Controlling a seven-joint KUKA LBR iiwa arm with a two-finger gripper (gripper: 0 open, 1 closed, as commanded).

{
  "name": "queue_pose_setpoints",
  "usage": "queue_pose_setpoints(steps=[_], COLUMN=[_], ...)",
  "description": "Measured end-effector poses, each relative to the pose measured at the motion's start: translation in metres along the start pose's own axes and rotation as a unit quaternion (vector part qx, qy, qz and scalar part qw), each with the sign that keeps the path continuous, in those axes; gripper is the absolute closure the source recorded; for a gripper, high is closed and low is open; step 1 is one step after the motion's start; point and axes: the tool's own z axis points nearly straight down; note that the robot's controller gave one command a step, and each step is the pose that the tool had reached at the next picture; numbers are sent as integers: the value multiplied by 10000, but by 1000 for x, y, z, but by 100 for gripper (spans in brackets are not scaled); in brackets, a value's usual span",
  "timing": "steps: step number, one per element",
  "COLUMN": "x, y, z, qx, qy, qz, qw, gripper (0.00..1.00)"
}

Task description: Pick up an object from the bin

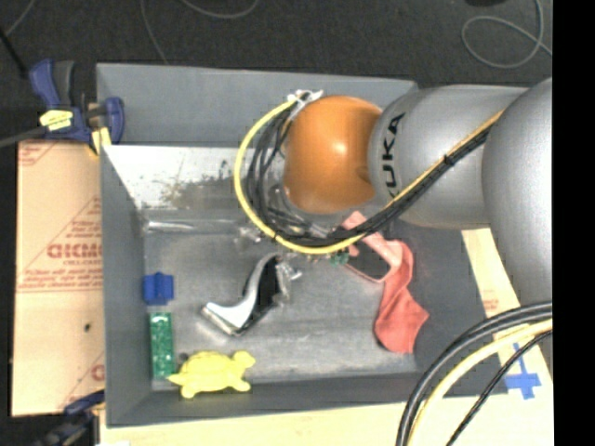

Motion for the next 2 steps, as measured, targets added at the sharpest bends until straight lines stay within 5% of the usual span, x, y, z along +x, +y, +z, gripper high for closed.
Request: queue_pose_setpoints(steps=[1, 2], x=[4, 12], y=[-1, -10], z=[13, 60], qx=[9, 0], qy=[-4, -26], qz=[-659, -198], qw=[9978, 9998], gripper=[0, 100])
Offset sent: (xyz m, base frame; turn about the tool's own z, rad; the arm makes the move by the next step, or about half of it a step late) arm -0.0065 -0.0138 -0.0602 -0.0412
